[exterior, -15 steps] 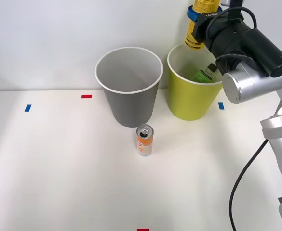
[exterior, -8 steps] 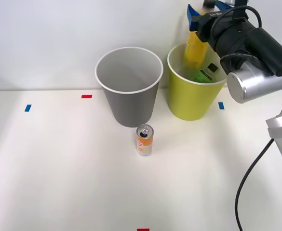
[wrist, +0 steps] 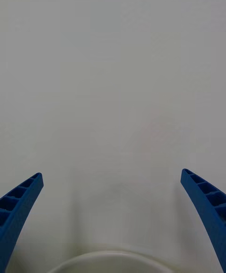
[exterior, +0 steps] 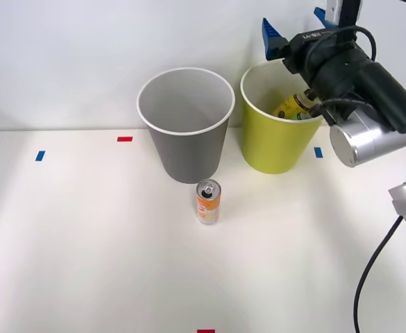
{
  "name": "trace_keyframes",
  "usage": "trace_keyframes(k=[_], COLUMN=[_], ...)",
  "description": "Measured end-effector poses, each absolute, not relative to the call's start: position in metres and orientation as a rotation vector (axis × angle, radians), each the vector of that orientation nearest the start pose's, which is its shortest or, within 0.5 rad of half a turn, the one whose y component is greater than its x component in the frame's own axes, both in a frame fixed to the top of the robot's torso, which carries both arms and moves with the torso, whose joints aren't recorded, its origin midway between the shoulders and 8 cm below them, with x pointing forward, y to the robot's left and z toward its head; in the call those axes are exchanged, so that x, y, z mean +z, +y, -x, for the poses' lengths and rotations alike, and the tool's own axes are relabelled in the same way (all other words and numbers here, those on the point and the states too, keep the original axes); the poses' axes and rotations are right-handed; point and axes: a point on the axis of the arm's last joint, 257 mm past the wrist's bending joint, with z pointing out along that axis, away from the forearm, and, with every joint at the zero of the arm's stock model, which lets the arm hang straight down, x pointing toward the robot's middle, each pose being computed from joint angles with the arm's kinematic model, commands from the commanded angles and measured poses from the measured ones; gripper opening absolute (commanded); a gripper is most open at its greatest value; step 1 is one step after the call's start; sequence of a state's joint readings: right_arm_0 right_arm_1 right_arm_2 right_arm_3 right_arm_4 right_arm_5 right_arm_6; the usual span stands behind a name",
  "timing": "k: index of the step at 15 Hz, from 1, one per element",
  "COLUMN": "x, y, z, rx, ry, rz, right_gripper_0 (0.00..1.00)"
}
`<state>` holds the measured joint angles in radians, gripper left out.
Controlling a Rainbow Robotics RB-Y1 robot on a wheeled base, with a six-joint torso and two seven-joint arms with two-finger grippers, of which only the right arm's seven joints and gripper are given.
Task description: Put cans in the gray bin, plastic bottles in the light green bin
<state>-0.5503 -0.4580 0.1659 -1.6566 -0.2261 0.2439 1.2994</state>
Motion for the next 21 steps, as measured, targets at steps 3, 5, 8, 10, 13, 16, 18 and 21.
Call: trace_keyframes(k=[3, 5, 8, 10, 13, 16, 18, 21], x=[0.037, 0.031, 0.031, 0.022, 0.003, -0.015, -0.028, -0.056], y=[-0.162, -0.161, -0.157, -0.16, -0.169, -0.177, -0.183, -0.196], z=[-0.604, -0.577, -0.537, -0.518, -0.485, -0.447, -0.428, -0.405], rx=[0.252, 0.275, 0.297, 0.295, 0.291, 0.285, 0.282, 0.275], ry=[1.218, 1.183, 1.14, 1.145, 1.161, 1.189, 1.22, 1.267], rz=[0.255, 0.257, 0.267, 0.267, 0.25, 0.233, 0.217, 0.186], right_gripper_0=[1.0, 1.0, 1.0, 1.0, 1.0, 1.0, 1.0, 1.0])
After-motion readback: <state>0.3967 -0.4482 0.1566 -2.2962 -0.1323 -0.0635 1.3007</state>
